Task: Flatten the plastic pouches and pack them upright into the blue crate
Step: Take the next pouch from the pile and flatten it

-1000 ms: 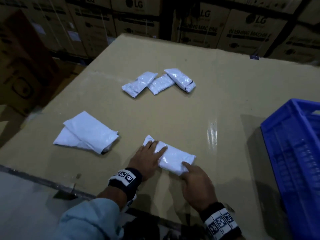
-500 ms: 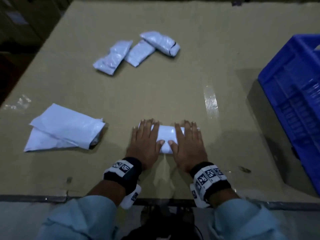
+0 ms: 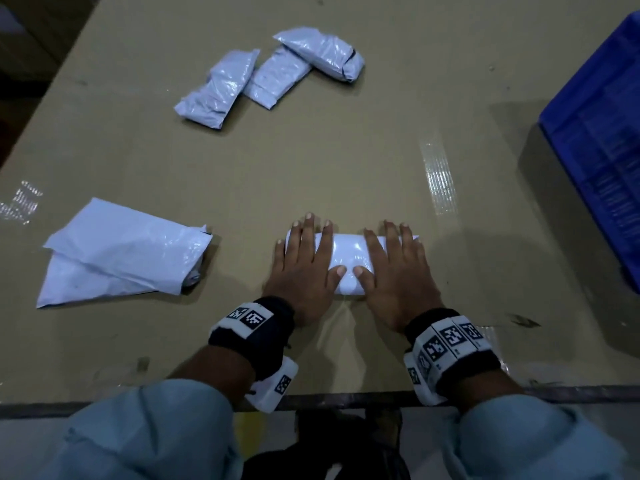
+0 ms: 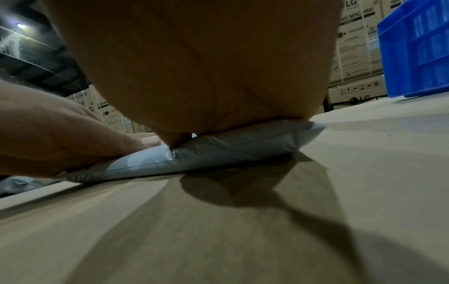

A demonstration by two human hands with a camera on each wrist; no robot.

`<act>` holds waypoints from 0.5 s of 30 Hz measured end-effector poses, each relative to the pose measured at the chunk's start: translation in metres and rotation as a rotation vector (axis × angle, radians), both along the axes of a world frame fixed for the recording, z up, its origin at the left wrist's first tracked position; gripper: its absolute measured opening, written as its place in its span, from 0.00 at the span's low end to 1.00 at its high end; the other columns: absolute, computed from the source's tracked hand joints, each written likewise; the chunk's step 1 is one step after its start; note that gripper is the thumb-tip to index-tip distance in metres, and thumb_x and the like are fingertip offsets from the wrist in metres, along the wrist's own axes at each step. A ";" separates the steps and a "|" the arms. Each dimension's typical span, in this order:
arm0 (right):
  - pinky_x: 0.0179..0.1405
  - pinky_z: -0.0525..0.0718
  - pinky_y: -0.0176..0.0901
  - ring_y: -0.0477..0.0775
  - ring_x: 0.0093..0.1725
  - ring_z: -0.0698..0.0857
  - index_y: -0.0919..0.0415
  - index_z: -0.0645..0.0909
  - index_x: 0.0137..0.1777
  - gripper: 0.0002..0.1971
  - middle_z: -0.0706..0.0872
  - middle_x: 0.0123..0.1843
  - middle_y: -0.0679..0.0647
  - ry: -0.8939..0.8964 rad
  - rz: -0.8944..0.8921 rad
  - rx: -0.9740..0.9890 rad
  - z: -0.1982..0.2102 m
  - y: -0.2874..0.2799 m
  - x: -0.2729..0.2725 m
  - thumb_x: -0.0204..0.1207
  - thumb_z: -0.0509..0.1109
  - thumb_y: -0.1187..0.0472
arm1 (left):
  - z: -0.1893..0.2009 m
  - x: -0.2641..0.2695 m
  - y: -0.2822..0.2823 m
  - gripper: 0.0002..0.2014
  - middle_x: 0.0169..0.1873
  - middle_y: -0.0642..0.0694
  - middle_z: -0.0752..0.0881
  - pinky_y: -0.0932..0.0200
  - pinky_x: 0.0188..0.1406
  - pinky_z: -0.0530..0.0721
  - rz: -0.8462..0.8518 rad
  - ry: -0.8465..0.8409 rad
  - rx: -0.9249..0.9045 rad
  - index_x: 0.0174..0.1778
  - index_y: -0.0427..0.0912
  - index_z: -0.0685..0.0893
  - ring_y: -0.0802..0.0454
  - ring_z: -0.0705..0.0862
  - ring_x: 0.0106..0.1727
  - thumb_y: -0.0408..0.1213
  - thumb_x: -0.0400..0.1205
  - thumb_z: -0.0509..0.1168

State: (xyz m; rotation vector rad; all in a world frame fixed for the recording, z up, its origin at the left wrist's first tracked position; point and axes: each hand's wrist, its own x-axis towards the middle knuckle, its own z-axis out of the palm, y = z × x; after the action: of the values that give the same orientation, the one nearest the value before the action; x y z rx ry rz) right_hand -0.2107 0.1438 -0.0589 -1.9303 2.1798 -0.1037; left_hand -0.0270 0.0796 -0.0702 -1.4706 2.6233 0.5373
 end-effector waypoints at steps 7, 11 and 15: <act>0.86 0.41 0.64 0.69 0.89 0.42 0.52 0.48 0.91 0.46 0.45 0.91 0.62 -0.027 0.002 0.097 0.002 -0.003 -0.002 0.75 0.31 0.32 | 0.008 -0.002 0.001 0.36 0.88 0.43 0.30 0.36 0.87 0.39 0.007 -0.007 0.026 0.88 0.50 0.30 0.42 0.33 0.89 0.59 0.89 0.38; 0.86 0.41 0.63 0.68 0.89 0.41 0.51 0.46 0.91 0.46 0.43 0.91 0.61 -0.021 0.006 0.121 0.001 -0.005 -0.003 0.74 0.29 0.31 | 0.005 -0.001 -0.001 0.36 0.89 0.42 0.34 0.38 0.87 0.40 0.004 -0.002 0.004 0.89 0.49 0.33 0.41 0.36 0.90 0.60 0.87 0.33; 0.86 0.45 0.65 0.70 0.89 0.45 0.52 0.49 0.91 0.46 0.45 0.91 0.63 -0.010 0.015 0.094 -0.001 -0.006 -0.004 0.75 0.30 0.32 | 0.006 0.000 -0.001 0.42 0.89 0.42 0.36 0.38 0.87 0.42 -0.005 -0.006 0.002 0.90 0.50 0.36 0.41 0.37 0.90 0.64 0.79 0.26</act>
State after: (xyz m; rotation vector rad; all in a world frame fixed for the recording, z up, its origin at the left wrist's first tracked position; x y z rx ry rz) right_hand -0.2143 0.1381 -0.0599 -1.8901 2.1240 -0.0082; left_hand -0.0273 0.0787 -0.0639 -1.4622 2.6200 0.5340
